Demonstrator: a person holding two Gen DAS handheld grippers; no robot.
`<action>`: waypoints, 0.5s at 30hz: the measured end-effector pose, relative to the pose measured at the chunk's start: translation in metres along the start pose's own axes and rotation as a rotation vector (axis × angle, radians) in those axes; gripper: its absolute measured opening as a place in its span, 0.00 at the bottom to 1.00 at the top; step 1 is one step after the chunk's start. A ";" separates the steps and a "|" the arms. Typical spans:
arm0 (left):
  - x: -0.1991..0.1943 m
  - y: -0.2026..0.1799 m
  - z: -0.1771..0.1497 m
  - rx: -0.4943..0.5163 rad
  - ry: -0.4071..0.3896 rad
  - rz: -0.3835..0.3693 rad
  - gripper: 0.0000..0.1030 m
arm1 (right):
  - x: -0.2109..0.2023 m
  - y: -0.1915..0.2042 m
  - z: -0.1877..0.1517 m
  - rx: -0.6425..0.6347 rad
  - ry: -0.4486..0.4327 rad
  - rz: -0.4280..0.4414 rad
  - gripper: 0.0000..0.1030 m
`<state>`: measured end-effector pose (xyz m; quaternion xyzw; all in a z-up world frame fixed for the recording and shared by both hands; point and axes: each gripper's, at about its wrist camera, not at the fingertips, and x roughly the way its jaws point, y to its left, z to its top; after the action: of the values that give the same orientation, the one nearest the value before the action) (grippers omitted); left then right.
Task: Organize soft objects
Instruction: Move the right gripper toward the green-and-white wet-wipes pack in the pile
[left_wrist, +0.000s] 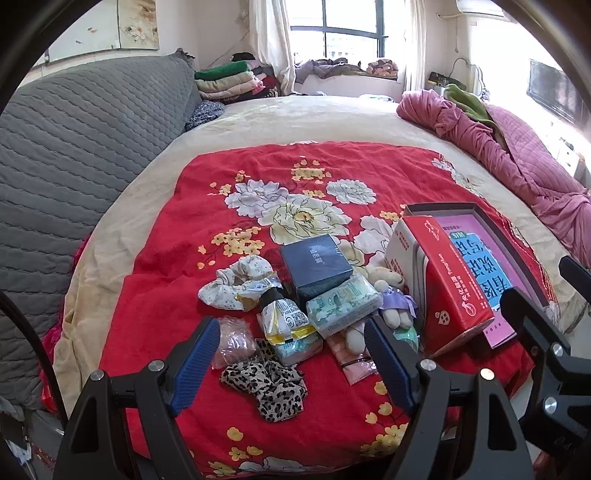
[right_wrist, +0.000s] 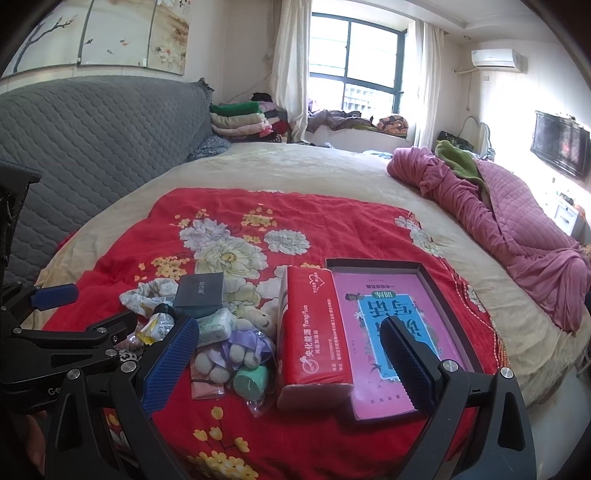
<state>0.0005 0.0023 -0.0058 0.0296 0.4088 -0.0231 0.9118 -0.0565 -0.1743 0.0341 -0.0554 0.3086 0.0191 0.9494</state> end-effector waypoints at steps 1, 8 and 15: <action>0.001 0.000 -0.001 0.002 0.004 -0.005 0.74 | 0.000 -0.001 0.000 0.002 0.000 0.000 0.96; 0.026 0.004 -0.001 -0.001 0.107 -0.078 0.39 | 0.010 0.001 -0.002 0.003 0.013 0.010 0.96; 0.046 0.016 -0.001 0.035 0.177 -0.042 0.39 | 0.031 0.017 -0.002 -0.043 0.029 0.032 0.96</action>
<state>0.0310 0.0174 -0.0406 0.0390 0.4877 -0.0468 0.8709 -0.0338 -0.1574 0.0127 -0.0711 0.3228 0.0401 0.9429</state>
